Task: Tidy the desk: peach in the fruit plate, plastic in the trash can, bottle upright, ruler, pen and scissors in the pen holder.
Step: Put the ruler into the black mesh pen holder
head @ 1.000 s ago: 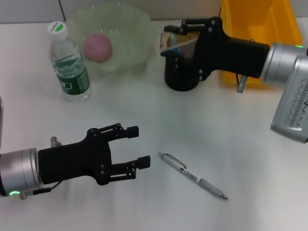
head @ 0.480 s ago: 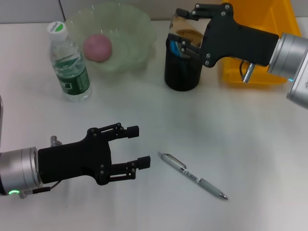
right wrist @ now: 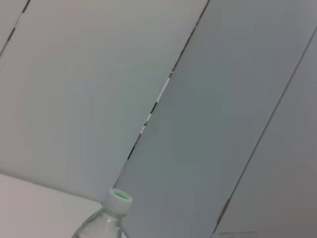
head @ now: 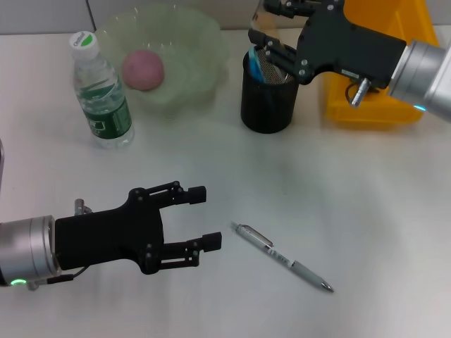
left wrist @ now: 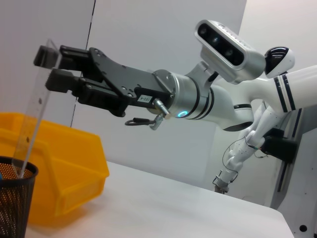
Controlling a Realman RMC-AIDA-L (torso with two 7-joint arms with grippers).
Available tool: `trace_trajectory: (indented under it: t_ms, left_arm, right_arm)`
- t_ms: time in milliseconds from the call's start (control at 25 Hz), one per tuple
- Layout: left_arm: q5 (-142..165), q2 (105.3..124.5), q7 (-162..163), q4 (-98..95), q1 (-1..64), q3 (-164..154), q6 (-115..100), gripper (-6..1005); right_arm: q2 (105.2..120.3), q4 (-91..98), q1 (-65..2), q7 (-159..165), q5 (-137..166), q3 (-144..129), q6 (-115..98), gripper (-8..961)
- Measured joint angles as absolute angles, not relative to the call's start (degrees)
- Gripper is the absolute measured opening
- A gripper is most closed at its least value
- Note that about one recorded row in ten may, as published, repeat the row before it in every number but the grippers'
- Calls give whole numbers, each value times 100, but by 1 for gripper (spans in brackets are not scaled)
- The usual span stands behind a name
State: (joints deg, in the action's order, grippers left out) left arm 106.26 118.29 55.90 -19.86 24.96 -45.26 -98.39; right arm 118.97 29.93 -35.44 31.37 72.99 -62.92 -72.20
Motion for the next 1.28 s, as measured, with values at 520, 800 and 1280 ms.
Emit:
trace_trajectory:
  t_ms: [520,800,1280]
  left_arm:
    - [10626,11824,5590,-1995,2465,-4526,-9891,782]
    - [10635,11821,5590,-1995,2455,-4536,-9902,782]
    - [10645,11817,5581,-1995,2432,-4535,-9968,782]
  right_arm:
    - [11897,2738,-3748,4247,7232,-6099,-6778,380]
    - [11899,2717,-3759,4852,7232,-6089,-6412,381]
    - [11894,2749,-3763,5629,7275,-6136,-6045,380]
